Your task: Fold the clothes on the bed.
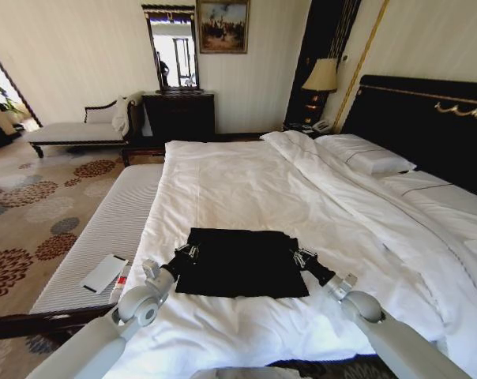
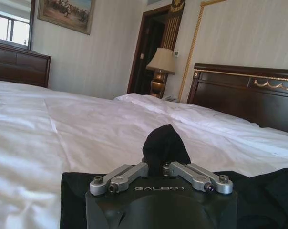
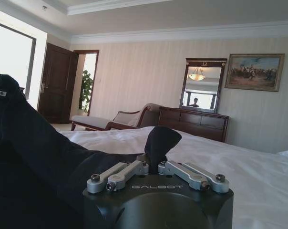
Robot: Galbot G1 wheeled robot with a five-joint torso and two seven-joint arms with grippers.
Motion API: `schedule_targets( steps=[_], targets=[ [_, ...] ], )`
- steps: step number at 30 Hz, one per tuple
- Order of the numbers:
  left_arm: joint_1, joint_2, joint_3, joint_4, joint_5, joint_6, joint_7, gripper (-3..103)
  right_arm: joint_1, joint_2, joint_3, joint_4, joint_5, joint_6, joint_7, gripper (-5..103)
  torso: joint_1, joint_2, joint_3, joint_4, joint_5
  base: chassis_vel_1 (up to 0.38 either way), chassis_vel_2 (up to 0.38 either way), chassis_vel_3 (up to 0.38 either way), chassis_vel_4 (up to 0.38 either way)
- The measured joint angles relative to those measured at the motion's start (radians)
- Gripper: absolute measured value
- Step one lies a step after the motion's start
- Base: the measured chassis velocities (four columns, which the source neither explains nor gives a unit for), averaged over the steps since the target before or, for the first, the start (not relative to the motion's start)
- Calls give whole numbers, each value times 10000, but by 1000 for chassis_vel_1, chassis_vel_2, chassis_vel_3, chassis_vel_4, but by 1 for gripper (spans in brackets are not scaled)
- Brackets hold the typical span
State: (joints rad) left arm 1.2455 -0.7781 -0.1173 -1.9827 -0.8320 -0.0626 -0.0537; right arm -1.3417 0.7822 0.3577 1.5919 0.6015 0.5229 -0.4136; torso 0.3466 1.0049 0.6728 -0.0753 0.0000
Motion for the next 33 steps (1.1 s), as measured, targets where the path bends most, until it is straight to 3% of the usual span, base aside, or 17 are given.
schedule_targets(
  steps=[13,22,23,25,26,28,33],
  targets=[
    [1399,-465,-201,-32,685,-335,109,2,-892,608,266,-358,-812,923,-19,3,0,0,0,0,1,0,0,0,0],
    [1751,-492,-448,83,774,-411,106,2,-1260,795,362,-347,-1057,1170,5,3,0,0,1,0,0,0,0,0,0],
    [1833,-491,-513,89,736,-398,88,-1,-1329,818,390,-347,-1112,1246,-22,5,0,-1,0,0,0,0,0,0,0],
    [1982,-495,-599,78,694,-342,79,8,-1483,843,461,-331,-1176,1330,-130,16,0,-1,0,0,0,0,0,0,0],
    [1982,-495,-599,78,694,-342,79,8,-1483,843,461,-331,-1176,1330,-130,16,0,-1,0,0,0,0,0,0,0],
    [2111,-499,-656,78,848,-329,96,14,-1659,883,586,-272,-1204,1427,-365,27,0,0,0,-1,0,0,0,0,0],
    [2279,-548,-771,57,942,-290,63,35,-1929,977,912,-300,-1263,1792,-1245,43,0,0,0,0,0,0,0,0,0]
  ],
)
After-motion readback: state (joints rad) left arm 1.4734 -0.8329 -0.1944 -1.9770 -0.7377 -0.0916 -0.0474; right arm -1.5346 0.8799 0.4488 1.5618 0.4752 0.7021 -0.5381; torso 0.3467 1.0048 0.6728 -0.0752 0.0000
